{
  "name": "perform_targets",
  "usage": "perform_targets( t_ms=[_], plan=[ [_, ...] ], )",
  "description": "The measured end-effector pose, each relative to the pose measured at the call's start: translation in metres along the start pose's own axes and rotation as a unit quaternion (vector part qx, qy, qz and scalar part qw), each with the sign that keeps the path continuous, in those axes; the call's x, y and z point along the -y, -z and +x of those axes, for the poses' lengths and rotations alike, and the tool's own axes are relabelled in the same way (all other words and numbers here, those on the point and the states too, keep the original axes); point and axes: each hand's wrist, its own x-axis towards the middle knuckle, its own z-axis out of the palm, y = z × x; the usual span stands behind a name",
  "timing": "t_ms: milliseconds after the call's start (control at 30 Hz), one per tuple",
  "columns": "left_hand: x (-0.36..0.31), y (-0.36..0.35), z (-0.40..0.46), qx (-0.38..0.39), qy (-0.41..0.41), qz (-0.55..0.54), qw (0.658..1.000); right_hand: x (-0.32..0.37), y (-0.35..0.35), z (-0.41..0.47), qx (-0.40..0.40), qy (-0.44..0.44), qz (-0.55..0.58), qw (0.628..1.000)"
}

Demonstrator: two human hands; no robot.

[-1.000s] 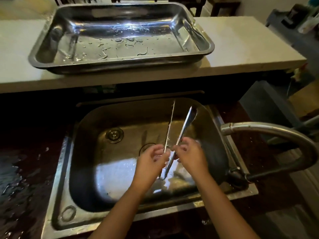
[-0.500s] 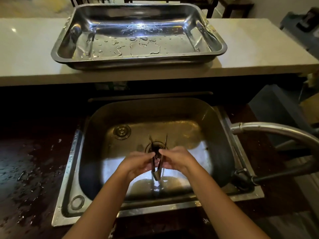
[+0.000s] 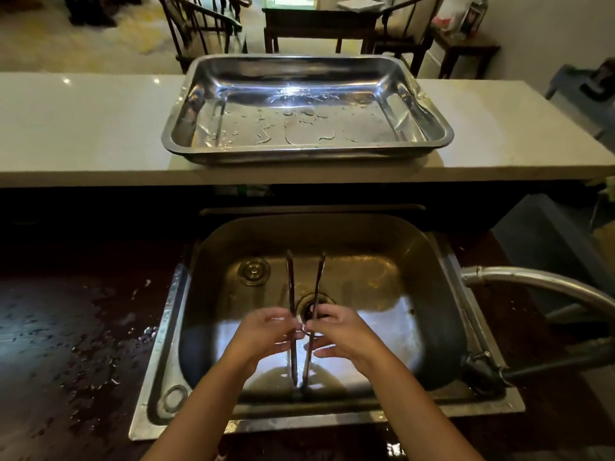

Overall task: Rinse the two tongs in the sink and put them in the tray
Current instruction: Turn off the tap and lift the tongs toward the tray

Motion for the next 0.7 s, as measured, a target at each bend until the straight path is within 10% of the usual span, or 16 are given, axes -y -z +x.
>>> perform_targets(
  t_ms=[367, 700],
  plan=[
    [-0.038, 0.014, -0.043, -0.045, -0.284, 0.061, 0.956, 0.025, -0.028, -0.036, -0.115, 0.303, -0.066, 0.944],
    [-0.189, 0.022, -0.070, -0.058, -0.470, 0.059, 0.879, 0.181, -0.009, -0.057, -0.163, 0.492, -0.099, 0.849]
  ],
)
